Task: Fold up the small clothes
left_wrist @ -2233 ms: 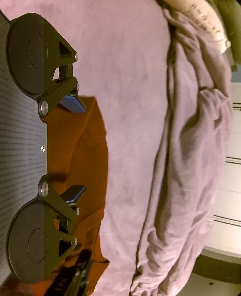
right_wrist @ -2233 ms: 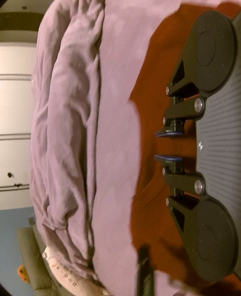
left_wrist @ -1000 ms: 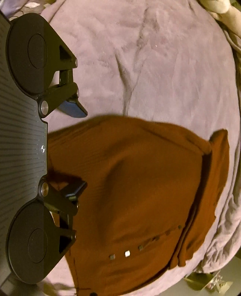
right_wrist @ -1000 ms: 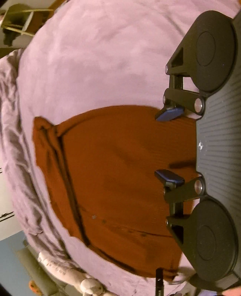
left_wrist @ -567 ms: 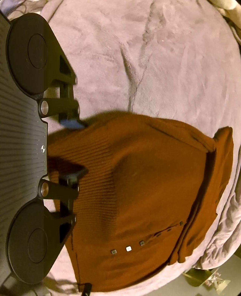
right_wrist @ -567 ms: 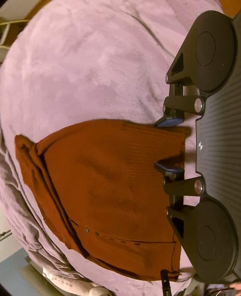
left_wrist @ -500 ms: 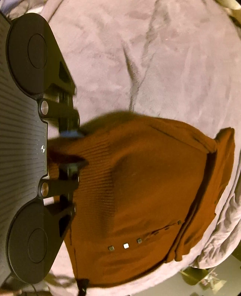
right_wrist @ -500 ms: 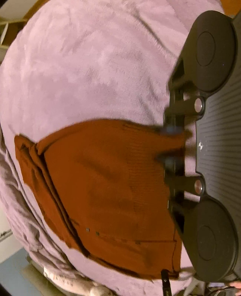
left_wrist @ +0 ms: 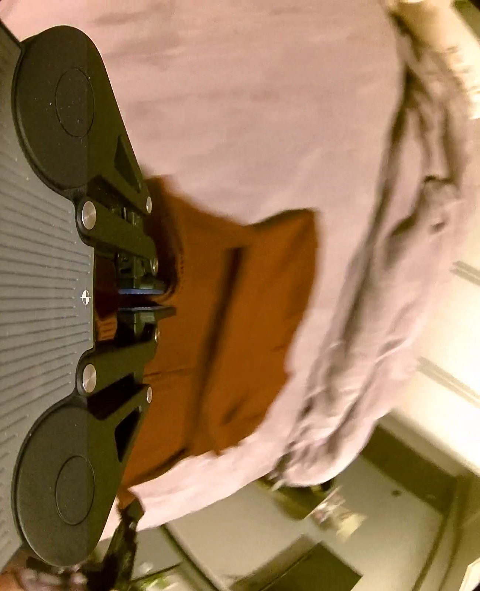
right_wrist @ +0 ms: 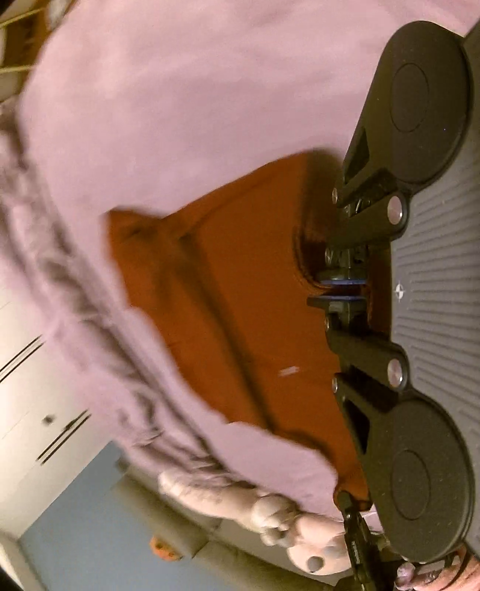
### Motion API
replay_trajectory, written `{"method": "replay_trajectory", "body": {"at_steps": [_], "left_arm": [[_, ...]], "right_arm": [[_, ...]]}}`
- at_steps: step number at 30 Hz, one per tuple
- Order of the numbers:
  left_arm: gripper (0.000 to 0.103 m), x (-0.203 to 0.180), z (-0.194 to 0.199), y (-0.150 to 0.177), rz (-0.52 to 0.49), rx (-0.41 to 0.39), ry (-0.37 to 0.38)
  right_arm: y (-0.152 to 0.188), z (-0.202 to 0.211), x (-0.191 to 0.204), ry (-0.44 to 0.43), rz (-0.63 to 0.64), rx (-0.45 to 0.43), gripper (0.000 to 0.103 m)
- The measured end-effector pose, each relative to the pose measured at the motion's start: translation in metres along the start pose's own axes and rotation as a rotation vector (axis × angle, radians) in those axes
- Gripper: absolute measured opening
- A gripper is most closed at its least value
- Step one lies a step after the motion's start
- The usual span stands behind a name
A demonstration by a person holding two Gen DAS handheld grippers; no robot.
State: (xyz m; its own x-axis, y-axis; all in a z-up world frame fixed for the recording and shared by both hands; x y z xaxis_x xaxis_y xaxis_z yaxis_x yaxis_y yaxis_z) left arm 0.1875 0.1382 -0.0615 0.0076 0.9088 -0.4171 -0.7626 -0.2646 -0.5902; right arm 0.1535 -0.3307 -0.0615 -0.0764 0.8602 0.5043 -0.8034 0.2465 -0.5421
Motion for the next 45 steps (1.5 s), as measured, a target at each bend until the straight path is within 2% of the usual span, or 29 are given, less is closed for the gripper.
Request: {"method": "replay_trajectory", "body": {"at_steps": [2,5,8,10,11,12,14,15,17,18,20,22,25,26,27,28,30,33,36,39,45], "left_arm": [[0.007,0.001,-0.021,-0.017,-0.013,-0.042,-0.047],[0.008,0.005,-0.064,-0.027,-0.021,-0.033,-0.141],[0.01,0.019,-0.091,-0.025,-0.032,-0.029,-0.227],[0.016,0.031,-0.092,-0.023,0.004,-0.039,-0.244],[0.021,0.036,-0.086,-0.023,0.014,-0.071,-0.256],[0.032,0.043,-0.079,-0.024,0.004,-0.11,-0.281],[0.039,0.05,-0.068,-0.024,-0.061,-0.172,-0.324],[0.043,0.052,-0.068,-0.024,-0.088,-0.17,-0.314],[0.049,0.056,-0.079,-0.019,-0.11,-0.086,-0.265],[0.049,0.055,-0.084,-0.017,-0.106,-0.05,-0.248],[0.049,0.054,-0.098,-0.014,-0.098,0.011,-0.2],[0.049,0.05,-0.11,-0.015,-0.102,0.038,-0.183],[0.045,0.039,-0.119,-0.022,-0.151,0.024,-0.174],[0.043,0.035,-0.121,-0.023,-0.167,0.028,-0.166],[0.032,0.032,-0.122,-0.022,-0.18,0.032,-0.159],[0.028,0.03,-0.123,-0.021,-0.195,0.037,-0.165],[0.015,0.025,-0.123,-0.021,-0.237,0.028,-0.199],[0.01,0.023,-0.12,-0.021,-0.248,0.011,-0.191],[0.007,0.021,-0.112,-0.022,-0.256,-0.013,-0.199],[0.007,0.015,-0.096,-0.026,-0.253,-0.049,-0.163],[0.007,-0.01,-0.059,-0.055,-0.241,-0.144,-0.109]], "right_arm": [[-0.023,-0.02,0.01,0.037,0.065,-0.058,0.004],[-0.044,-0.057,0.014,0.088,0.098,-0.091,0.004],[-0.048,-0.086,0.005,0.179,0.133,-0.087,0.005],[-0.046,-0.09,-0.003,0.226,0.149,-0.081,0.008],[-0.044,-0.086,-0.008,0.23,0.162,-0.079,0.017],[-0.041,-0.081,-0.014,0.237,0.183,-0.08,0.03],[-0.036,-0.073,-0.017,0.262,0.253,-0.098,0.046],[-0.035,-0.072,-0.017,0.271,0.295,-0.104,0.047],[-0.033,-0.072,-0.017,0.279,0.357,-0.097,0.052],[-0.033,-0.077,-0.017,0.281,0.373,-0.081,0.056],[-0.034,-0.09,-0.017,0.287,0.395,-0.038,0.056],[-0.037,-0.102,-0.018,0.282,0.389,-0.02,0.056],[-0.042,-0.112,-0.014,0.26,0.389,-0.013,0.056],[-0.042,-0.115,-0.013,0.258,0.4,-0.01,0.056],[-0.043,-0.118,-0.011,0.255,0.411,-0.001,0.055],[-0.043,-0.121,-0.012,0.259,0.416,0.008,0.051],[-0.044,-0.124,-0.011,0.277,0.435,0.015,0.024],[-0.042,-0.123,-0.01,0.263,0.456,0.018,0.009],[-0.043,-0.117,-0.011,0.264,0.461,0.0,0.006],[-0.046,-0.107,-0.005,0.247,0.464,-0.019,0.005],[-0.072,-0.075,0.021,0.172,0.452,-0.141,0.004]]}}
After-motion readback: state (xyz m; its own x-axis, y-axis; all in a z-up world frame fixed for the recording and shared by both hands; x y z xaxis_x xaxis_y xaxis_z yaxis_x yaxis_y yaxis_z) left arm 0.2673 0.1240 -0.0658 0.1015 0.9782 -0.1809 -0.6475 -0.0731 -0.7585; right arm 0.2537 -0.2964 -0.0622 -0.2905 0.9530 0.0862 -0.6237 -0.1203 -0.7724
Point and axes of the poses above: each gripper's, at about its wrist camera, not at the fingertips, and z roughly against the way its jaws point, x to its left, y to its underside, the point moved 6 cm from there along -z, roughly the way its jaws point, and after that the axes turned 4 degrees about z, right-handed, at the moved point
